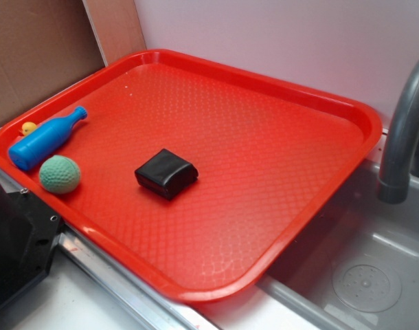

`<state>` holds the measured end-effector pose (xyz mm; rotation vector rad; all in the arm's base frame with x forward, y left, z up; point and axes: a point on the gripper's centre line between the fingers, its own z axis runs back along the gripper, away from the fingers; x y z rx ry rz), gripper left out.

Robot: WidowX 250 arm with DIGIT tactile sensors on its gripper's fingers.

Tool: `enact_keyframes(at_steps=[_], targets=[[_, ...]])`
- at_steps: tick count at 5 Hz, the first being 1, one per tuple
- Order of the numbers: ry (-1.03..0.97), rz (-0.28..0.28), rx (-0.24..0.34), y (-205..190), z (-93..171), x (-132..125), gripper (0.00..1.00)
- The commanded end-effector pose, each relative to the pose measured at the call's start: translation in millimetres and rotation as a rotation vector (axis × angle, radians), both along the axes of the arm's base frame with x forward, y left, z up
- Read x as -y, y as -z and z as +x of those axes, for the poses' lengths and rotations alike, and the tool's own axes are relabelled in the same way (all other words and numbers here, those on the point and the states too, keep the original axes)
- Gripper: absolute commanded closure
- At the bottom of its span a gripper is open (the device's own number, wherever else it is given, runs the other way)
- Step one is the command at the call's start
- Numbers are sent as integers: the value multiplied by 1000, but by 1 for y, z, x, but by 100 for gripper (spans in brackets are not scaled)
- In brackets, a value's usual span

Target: Grab the green ball.

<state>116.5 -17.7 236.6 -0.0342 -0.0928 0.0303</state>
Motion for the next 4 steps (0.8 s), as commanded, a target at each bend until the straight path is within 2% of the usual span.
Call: enact_keyframes(at_steps=[1, 2, 3, 4], targets=[[0, 0, 0, 0, 0, 0, 0], [-135, 11, -61, 49, -3, -32, 0], [-278, 23, -49, 83, -12, -52, 0], [-380, 50, -20, 110, -14, -61, 0]])
